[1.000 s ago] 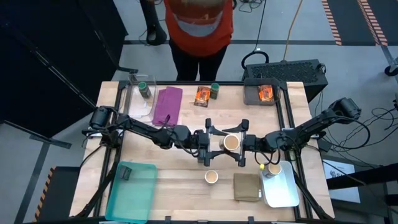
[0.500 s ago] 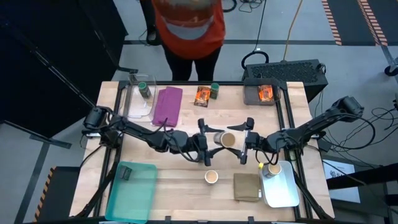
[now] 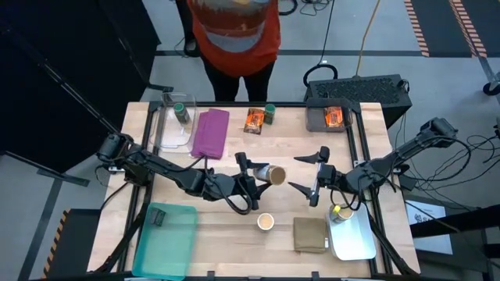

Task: Sort spices by type
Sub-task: Put the left golden seasoning bottle into the white bin, then put the orange seasoning bag into the black bin

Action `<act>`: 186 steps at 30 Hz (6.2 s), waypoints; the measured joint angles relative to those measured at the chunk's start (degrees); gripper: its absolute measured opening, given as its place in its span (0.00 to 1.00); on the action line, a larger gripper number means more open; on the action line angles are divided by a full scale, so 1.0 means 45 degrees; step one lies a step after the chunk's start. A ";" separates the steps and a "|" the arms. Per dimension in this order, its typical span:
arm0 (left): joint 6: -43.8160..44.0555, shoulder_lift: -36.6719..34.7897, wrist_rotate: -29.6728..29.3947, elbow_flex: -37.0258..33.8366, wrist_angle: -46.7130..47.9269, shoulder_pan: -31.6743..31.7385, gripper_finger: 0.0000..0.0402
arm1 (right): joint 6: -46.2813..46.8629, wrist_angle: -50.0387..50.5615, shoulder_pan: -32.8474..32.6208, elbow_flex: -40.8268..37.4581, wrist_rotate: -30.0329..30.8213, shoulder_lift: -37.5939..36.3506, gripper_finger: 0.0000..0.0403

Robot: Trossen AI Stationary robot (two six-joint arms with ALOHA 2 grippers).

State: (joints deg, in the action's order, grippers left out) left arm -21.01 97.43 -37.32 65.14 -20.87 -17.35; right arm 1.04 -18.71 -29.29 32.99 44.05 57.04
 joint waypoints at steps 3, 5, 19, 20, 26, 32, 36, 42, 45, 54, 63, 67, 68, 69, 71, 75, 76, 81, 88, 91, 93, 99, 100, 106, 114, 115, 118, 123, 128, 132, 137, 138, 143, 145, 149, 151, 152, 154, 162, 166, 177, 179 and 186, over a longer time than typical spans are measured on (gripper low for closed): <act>0.0022 0.0000 -0.0063 0.0000 0.0043 -0.0022 0.73 | 0.0042 0.1471 -0.0022 0.1378 -0.0028 0.0666 0.93; 0.0156 0.0000 -0.0078 0.0000 0.0054 -0.0018 0.73 | 0.0053 0.2614 -0.0017 0.2350 -0.0066 0.1219 0.93; 0.0241 0.0000 -0.0097 0.0000 0.0055 0.0017 0.73 | 0.2269 1.0178 0.0249 0.8457 -0.0194 0.4553 0.93; 0.0241 0.0000 -0.0097 0.0000 0.0050 0.0017 0.73 | 0.2367 1.0403 0.0325 0.8679 -0.0201 0.4775 0.93; 0.0238 0.0000 0.0011 0.0000 -0.0122 -0.0015 0.73 | 0.3373 1.1453 0.0845 0.9235 -0.0192 0.5398 0.93; 0.0250 0.0005 0.0398 0.0000 -0.0285 -0.0076 0.73 | 0.3384 1.1526 0.1254 0.9230 -0.1041 0.5481 0.93; 0.0248 0.0005 0.0553 0.0005 -0.0307 -0.0080 0.73 | 0.3130 1.1404 0.1350 0.9230 -0.1552 0.5479 0.85; 0.0352 0.0005 0.0520 0.0005 -0.0251 -0.0066 0.73 | 0.3017 1.1414 0.1654 0.9230 -0.2402 0.5473 0.61; 0.0602 0.0010 0.0505 0.0005 -0.0237 -0.0066 0.73 | 0.3005 1.1412 0.1721 0.9230 -0.2497 0.5468 0.61; 0.0463 0.0005 0.0493 0.0044 -0.0193 -0.0088 0.86 | 0.3135 1.1749 0.1785 0.9225 -0.2583 0.5406 0.61; -0.0511 -0.0118 -0.1200 0.0031 0.0748 -0.0635 0.88 | 0.5156 1.7061 0.1940 1.1418 -0.5556 0.5201 0.61; -0.0449 -0.0531 -0.2502 0.0028 0.1735 -0.0963 0.88 | 0.6831 1.9791 0.1874 1.2535 -0.8250 0.5201 0.61; -0.0448 -0.0660 -0.2822 0.0024 0.1863 -0.1050 0.88 | 0.7397 2.0213 0.1780 1.2668 -0.8976 0.5183 0.61; -0.0449 -0.0785 -0.3123 0.0024 0.1848 -0.1134 0.88 | 0.8032 2.0607 0.1657 1.2718 -0.9509 0.5153 0.61; -0.0448 -0.1189 -0.3527 0.0024 0.2153 -0.1311 0.88 | 0.9449 2.1532 0.1296 1.2707 -1.0195 0.5133 0.61; -0.0045 -0.1848 -0.3795 0.0024 0.3106 -0.1630 0.88 | 1.2033 2.2195 -0.0027 1.2703 -1.0847 0.5133 0.61; 0.0230 -0.1987 -0.3937 0.0024 0.3531 -0.1745 0.88 | 1.2604 2.2101 -0.0487 1.2703 -1.0745 0.5133 0.61; 0.1290 -0.2626 -0.4838 0.0024 0.5156 -0.2258 0.88 | 1.6681 2.2098 -0.2836 1.2698 -1.0331 0.4895 0.61; 0.1935 -0.3226 -0.6813 0.0019 0.6406 -0.3381 0.88 | 2.2105 2.2095 -0.6175 1.2578 -0.7890 0.4824 0.61; 0.1916 -0.3491 -0.7541 0.0019 0.6698 -0.3872 0.88 | 2.4121 2.2082 -0.7373 1.2032 -0.7254 0.4842 0.61; 0.1904 -0.3694 -0.8035 0.0019 0.6794 -0.4105 0.88 | 2.5321 2.1905 -0.8018 1.1464 -0.7106 0.4842 0.61; 0.1811 -0.3963 -0.8594 0.0019 0.6893 -0.4389 0.88 | 2.6780 2.0412 -0.9162 0.9579 -0.5629 0.4847 0.61; 0.1725 -0.3956 -0.8614 0.0017 0.6893 -0.4389 0.88 | 2.6956 2.0298 -0.9232 0.9302 -0.5633 0.4847 0.61; 0.1198 -0.3954 -0.8689 0.0015 0.6884 -0.4157 0.88 | 2.7047 1.9766 -0.9270 0.7777 -0.5804 0.4881 0.61; 0.1280 -0.3954 -0.8716 0.0015 0.7135 -0.3785 0.88 | 2.6878 1.7728 -0.9433 0.5717 -0.5815 0.4903 0.61; 0.1381 -0.3954 -0.8714 0.0015 0.7256 -0.3778 0.88 | 2.6865 1.7514 -0.9445 0.5506 -0.5838 0.4919 0.61; 0.1583 -0.3954 -0.8714 0.0015 0.7433 -0.3777 0.88 | 2.6642 1.7303 -0.9469 0.5135 -0.5889 0.4920 0.61; 0.1601 -0.3949 -0.8714 0.0015 0.7428 -0.3777 0.88 | 2.6102 1.7333 -0.9469 0.4868 -0.6213 0.4920 0.61; 0.1701 -0.3949 -0.8714 0.0015 0.7428 -0.3777 0.88 | 2.5766 1.7442 -0.9469 0.4868 -0.6147 0.4922 0.62; 0.1842 -0.3949 -0.8714 0.0015 0.7437 -0.3704 0.88 | 2.5712 1.7317 -0.9469 0.4868 -0.5834 0.4958 0.63; 0.1931 -0.3949 -0.8714 0.0015 0.7526 -0.3602 0.88 | 2.5607 1.6835 -0.9466 0.4873 -0.5514 0.4991 0.63; 0.1931 -0.3949 -0.8714 0.0015 0.7535 -0.3562 0.88 | 2.5604 1.6857 -0.9462 0.4873 -0.5510 0.5015 0.63; 0.1931 -0.3949 -0.8714 0.0015 0.7544 -0.3544 0.88 | 2.5573 1.6847 -0.9460 0.4873 -0.5523 0.5056 0.66; 0.1931 -0.3949 -0.8714 0.0010 0.7539 -0.3544 0.88 | 2.5577 1.6820 -0.9460 0.4873 -0.5523 0.5056 0.68; 0.1931 -0.3949 -0.8714 0.0012 0.7539 -0.3553 0.88 | 2.5815 1.6787 -0.9460 0.4873 -0.5517 0.5056 0.72; 0.1931 -0.3949 -0.8714 0.0010 0.7539 -0.3553 0.88 | 2.5917 1.6803 -0.9460 0.4883 -0.5508 0.5051 0.72; 0.1931 -0.3949 -0.8714 0.0010 0.7539 -0.3553 0.88 | 2.5927 1.6799 -0.9460 0.4883 -0.5508 0.5056 0.73; 0.1931 -0.3949 -0.8714 0.0010 0.7539 -0.3553 0.88 | 2.5947 1.6803 -0.9460 0.4883 -0.5512 0.5055 0.72; 0.1926 -0.3949 -0.8714 0.0010 0.7539 -0.3553 0.88 | 2.6299 1.6814 -0.9460 0.4893 -0.6157 0.5041 0.72; 0.1926 -0.3949 -0.8714 0.0010 0.7539 -0.3553 0.88 | 2.6321 1.6813 -0.9460 0.4893 -0.6203 0.4989 0.72; 0.1921 -0.3949 -0.8709 0.0010 0.7535 -0.3553 0.88 | 2.6560 1.9024 -0.9455 0.6515 -0.6130 0.4866 0.72; 0.1921 -0.3949 -0.8709 0.0010 0.7536 -0.3553 0.88 | 2.6622 1.9692 -0.9455 0.6941 -0.6122 0.4861 0.72; 0.1907 -0.3949 -0.8706 0.0010 0.7539 -0.3553 0.88 | 2.6455 2.2147 -0.9179 0.8611 -0.3864 0.4868 0.72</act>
State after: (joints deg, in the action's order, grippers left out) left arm -12.43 79.66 -76.50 65.19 13.06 -33.34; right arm 120.08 80.95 -70.59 71.74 26.66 78.94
